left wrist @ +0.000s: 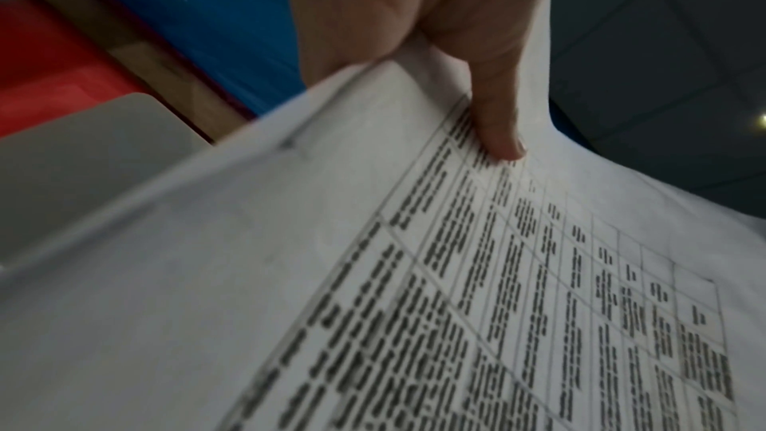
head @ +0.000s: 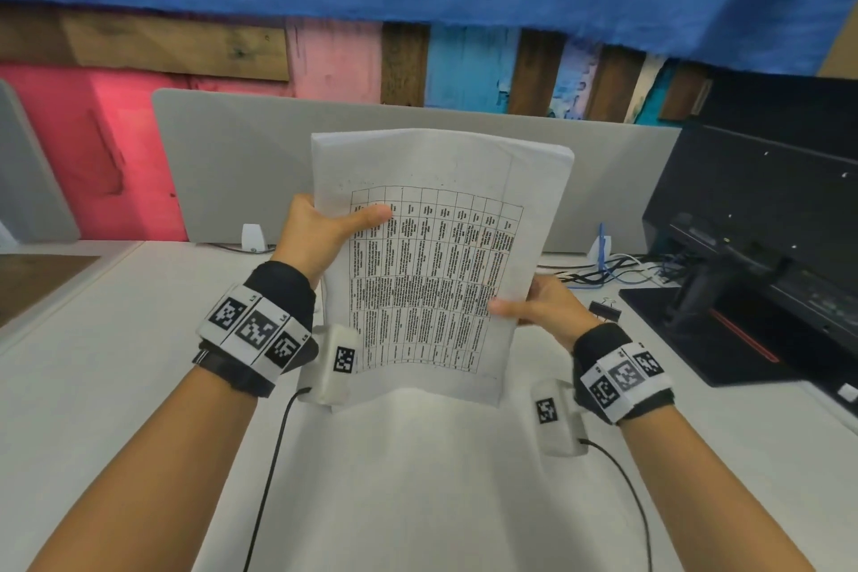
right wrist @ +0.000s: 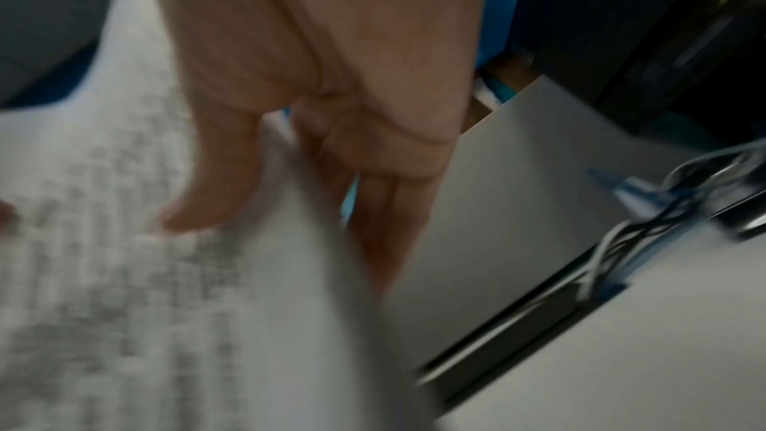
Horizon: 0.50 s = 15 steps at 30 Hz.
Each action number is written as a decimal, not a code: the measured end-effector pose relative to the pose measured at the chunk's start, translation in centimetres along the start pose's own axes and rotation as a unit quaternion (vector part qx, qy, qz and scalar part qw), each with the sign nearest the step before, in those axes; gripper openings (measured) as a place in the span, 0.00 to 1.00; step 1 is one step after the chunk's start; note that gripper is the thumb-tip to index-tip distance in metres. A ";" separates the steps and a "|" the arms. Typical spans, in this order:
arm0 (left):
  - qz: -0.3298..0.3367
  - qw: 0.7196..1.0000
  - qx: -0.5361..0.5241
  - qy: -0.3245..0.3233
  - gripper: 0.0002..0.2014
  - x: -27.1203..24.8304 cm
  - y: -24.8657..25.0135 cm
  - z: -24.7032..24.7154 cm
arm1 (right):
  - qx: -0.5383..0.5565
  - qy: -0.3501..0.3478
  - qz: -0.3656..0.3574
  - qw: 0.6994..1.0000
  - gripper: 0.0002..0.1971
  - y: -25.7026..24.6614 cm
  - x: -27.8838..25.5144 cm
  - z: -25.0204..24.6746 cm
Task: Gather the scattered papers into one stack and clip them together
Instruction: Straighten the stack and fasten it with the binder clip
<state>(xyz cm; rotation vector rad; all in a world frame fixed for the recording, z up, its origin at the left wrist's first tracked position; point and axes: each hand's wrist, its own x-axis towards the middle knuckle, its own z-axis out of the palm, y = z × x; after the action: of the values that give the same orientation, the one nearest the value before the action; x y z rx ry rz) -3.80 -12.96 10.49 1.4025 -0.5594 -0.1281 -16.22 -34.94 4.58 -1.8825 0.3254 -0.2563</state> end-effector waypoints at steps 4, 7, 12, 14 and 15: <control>0.015 1.000 0.006 -0.013 0.09 -0.1 0.0 -0.1 | -0.080 -0.026 0.140 0.987 0.24 4.3 1.1 -4.6; 0.013 1.000 0.007 -0.010 0.10 0.1 -0.2 -0.1 | -0.140 0.198 0.160 0.957 0.23 7.5 3.4 -7.8; 0.025 1.000 -0.001 -0.016 0.13 0.4 -0.4 -0.2 | -0.384 0.253 0.249 0.852 0.30 11.1 5.6 -10.3; 0.032 0.999 0.000 -0.018 0.16 0.7 -0.7 -0.4 | -0.426 0.218 0.274 0.834 0.32 11.9 6.2 -10.7; 0.035 0.999 0.002 -0.018 0.18 0.9 -0.9 -0.5 | -0.442 0.200 0.284 0.827 0.33 12.1 6.6 -10.9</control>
<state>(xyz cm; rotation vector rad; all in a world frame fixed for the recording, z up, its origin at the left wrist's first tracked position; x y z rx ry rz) -2.63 -13.05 9.87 1.3843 -0.6378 -0.0961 -14.90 -50.64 -3.22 -2.4955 1.4746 -0.0789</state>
